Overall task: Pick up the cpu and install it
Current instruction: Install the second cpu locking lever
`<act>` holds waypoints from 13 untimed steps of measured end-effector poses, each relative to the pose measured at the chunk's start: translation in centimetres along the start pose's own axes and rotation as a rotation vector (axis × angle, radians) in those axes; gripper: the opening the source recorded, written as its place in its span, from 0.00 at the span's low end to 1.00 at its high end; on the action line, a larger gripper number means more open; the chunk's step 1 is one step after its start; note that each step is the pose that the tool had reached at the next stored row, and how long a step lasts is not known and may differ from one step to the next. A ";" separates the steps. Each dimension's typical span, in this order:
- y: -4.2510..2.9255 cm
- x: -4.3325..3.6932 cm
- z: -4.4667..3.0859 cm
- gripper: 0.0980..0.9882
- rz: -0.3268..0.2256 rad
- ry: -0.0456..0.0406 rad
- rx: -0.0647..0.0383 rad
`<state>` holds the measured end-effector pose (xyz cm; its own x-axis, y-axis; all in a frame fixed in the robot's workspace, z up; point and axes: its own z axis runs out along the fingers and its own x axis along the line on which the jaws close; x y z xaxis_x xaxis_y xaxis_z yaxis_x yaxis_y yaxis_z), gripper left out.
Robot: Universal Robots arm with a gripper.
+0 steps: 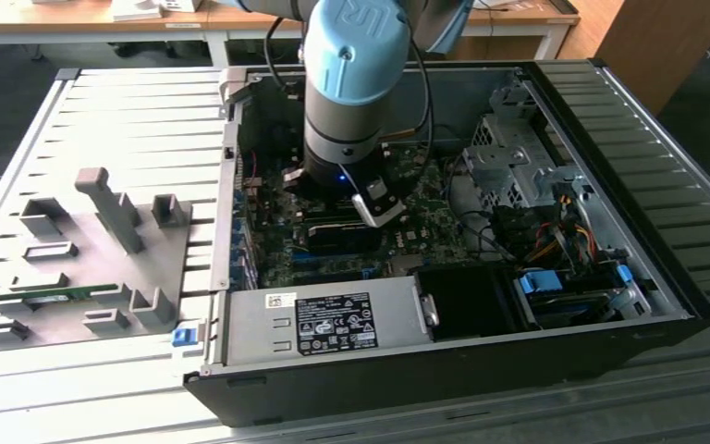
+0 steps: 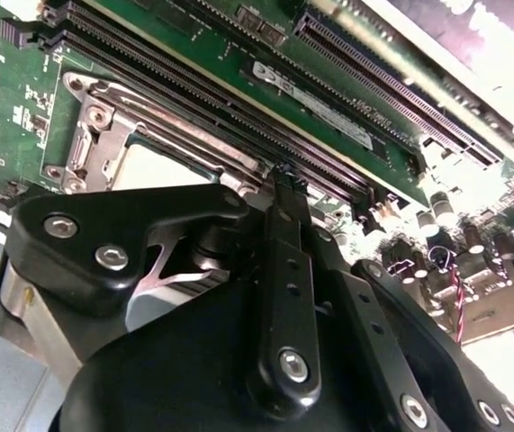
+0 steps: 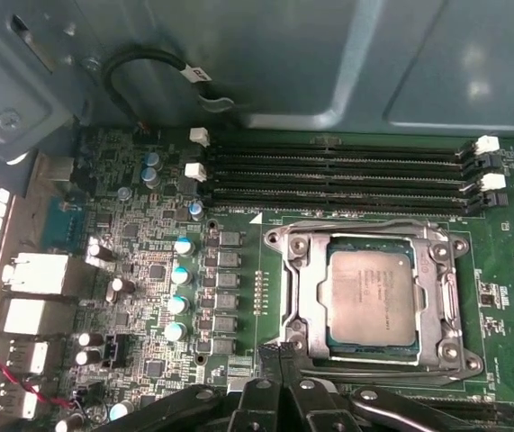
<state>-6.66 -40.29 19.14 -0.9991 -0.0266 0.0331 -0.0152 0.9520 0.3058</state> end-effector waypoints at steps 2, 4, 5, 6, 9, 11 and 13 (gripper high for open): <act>0.00 0.05 0.04 0.01 0.000 -0.0002 -0.002; 0.04 0.08 0.06 0.01 0.000 -0.0004 -0.003; 0.08 0.09 0.08 0.01 0.000 -0.0004 -0.004; 0.12 0.09 0.10 0.01 0.000 -0.0005 -0.004; 0.18 0.08 0.20 0.01 -0.001 -0.0007 -0.009; 0.19 0.08 0.30 0.01 -0.001 -0.0008 -0.014; 0.18 0.08 0.37 0.01 -0.001 -0.0008 -0.020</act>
<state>-6.76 -40.02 18.85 -0.9991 -0.0273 0.0321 -0.0154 0.9457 0.3248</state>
